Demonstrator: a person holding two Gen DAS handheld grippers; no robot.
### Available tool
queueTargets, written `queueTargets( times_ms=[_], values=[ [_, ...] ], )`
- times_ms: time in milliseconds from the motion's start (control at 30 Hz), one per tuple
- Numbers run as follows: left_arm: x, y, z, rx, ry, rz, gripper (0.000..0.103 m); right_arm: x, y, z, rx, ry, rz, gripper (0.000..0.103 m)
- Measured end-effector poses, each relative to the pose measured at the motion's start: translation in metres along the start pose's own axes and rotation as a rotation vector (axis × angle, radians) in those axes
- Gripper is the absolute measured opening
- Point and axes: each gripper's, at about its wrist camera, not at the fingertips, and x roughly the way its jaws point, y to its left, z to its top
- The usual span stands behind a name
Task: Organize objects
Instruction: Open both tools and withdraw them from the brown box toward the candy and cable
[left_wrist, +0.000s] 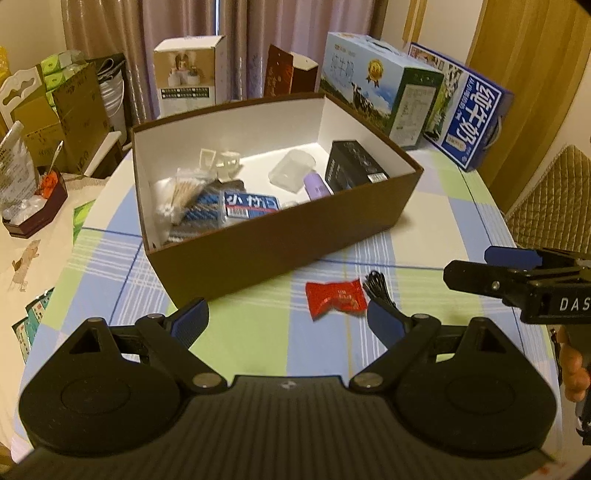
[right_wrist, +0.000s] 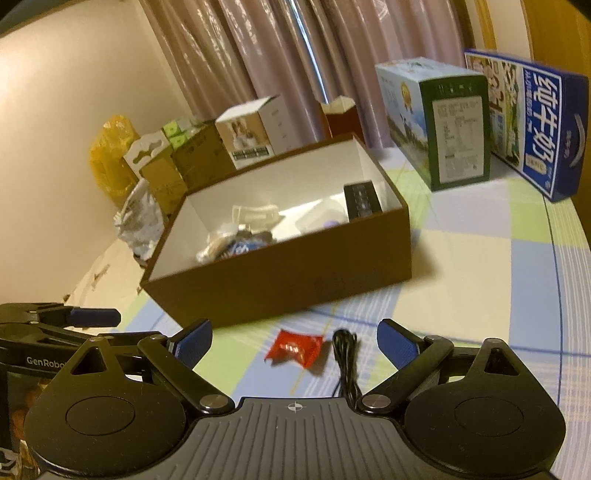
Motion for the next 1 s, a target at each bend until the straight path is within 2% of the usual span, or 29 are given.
queueTargets(
  times_ms=[433,1000],
  values=[
    [0.013,-0.012,-0.021,0.023,0.074,-0.013,0.091,0.004,-0.007,-0.026,0.02,0.084,-0.01,0.094],
    [0.031,-0.014,-0.034,0.029,0.138,0.001,0.091,0.022,-0.011,-0.045,0.016,0.165,-0.045,0.094]
  ],
)
